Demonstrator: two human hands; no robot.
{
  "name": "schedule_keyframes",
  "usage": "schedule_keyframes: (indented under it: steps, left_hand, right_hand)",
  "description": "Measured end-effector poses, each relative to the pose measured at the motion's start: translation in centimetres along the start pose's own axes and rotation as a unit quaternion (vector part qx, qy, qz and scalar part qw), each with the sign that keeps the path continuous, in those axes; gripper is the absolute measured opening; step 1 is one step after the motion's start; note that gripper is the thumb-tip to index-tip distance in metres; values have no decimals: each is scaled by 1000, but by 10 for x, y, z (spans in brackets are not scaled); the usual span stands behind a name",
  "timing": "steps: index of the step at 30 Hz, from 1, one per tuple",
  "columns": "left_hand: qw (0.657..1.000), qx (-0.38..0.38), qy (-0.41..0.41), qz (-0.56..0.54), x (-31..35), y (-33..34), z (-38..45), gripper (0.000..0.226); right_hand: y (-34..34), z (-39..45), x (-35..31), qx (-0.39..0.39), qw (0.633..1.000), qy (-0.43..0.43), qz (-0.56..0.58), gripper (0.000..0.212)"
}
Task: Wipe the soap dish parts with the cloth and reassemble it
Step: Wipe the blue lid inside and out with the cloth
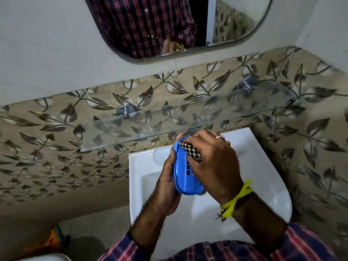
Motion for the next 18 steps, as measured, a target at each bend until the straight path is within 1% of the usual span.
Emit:
schedule_keyframes:
  steps: [5,7,9,11,12,15,16,18]
  left_hand:
    - [999,20,-14,41,-2,-5,-5,53]
    - [999,17,-23,45,-2,-4,-5,55]
    - [999,13,-26,33,-3,-5,-5,57]
    - [999,12,-34,36,-6,-4,-6,61]
    - [998,15,-37,45,-9,-4,-6,62]
    - [998,35,-42,38,-13,-2,-5,59]
    - [998,41,-47,24,-12,-4,-3,58]
    - [997,50,-56,6,-5,-10,2,59]
  right_hand:
    - [8,-8,-6,1,1000,16,-12,24]
    - [9,-11,-7,-5,1000,13,-8,22]
    - [8,-19,-7,-25,999,-20,-4,27]
    - [4,-27,-5,-37,997,-59,-36,32]
    - [4,-26,-1,-33,997,-58,-49,31]
    - [7,-12,7,-13,999,3,-33,30]
    - [10,-14,4,-17,1000,-7,-21,31]
    - [15,-29,-9,-46,998,-52,-12,33]
Point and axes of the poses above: each hand's wrist, its own z-axis towards the middle knuckle, its own y-axis out of the palm, x = y × z, the point moved 4 cm from there along z, towards the middle knuckle, and after that the axes turned 5 degrees about x, right-handed, at the moved point
